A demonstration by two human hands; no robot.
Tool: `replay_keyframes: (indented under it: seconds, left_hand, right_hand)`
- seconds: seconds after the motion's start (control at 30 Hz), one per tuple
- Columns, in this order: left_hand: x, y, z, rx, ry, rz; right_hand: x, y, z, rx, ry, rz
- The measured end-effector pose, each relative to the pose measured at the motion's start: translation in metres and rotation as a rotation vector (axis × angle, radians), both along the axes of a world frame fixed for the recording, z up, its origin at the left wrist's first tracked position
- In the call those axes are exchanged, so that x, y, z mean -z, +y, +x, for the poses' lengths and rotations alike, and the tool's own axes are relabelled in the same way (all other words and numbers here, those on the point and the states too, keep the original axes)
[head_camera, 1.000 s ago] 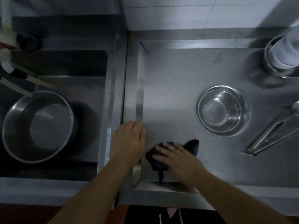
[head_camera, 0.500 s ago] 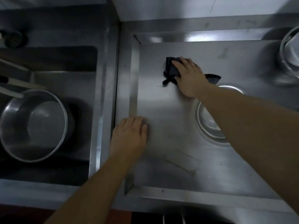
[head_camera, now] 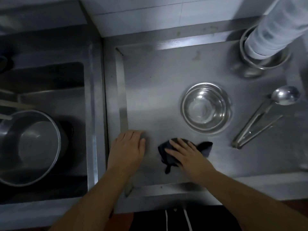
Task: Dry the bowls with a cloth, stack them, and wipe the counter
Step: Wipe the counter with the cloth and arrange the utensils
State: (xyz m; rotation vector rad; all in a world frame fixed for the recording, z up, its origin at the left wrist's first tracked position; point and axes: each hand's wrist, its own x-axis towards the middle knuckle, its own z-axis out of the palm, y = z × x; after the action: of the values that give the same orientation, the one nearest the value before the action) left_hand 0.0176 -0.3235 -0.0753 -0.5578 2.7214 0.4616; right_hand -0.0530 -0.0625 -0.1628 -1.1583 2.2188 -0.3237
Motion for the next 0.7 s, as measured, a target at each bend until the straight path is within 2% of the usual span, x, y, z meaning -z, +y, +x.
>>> replay_keyframes:
  seconds: [0.2, 0.4, 0.47, 0.53, 0.7]
  left_hand:
    - [-0.020, 0.023, 0.035, 0.136, -0.050, 0.004]
    - [-0.042, 0.062, 0.060, 0.210, -0.018, 0.053]
    - [-0.048, 0.074, 0.063, 0.239, -0.017, 0.072]
    - [-0.055, 0.085, 0.064, 0.264, -0.010, 0.071]
    - [-0.083, 0.115, 0.067, 0.261, 0.032, 0.102]
  right_hand:
    - [-0.023, 0.058, 0.061, 0.076, -0.113, 0.210]
    - [-0.066, 0.065, 0.079, 0.135, -0.161, 0.275]
    - [-0.079, 0.070, 0.078, 0.234, -0.268, 0.230]
    - [-0.091, 0.076, 0.076, 0.460, -0.426, 0.126]
    - [-0.122, 0.094, 0.066, 1.342, -0.983, -0.266]
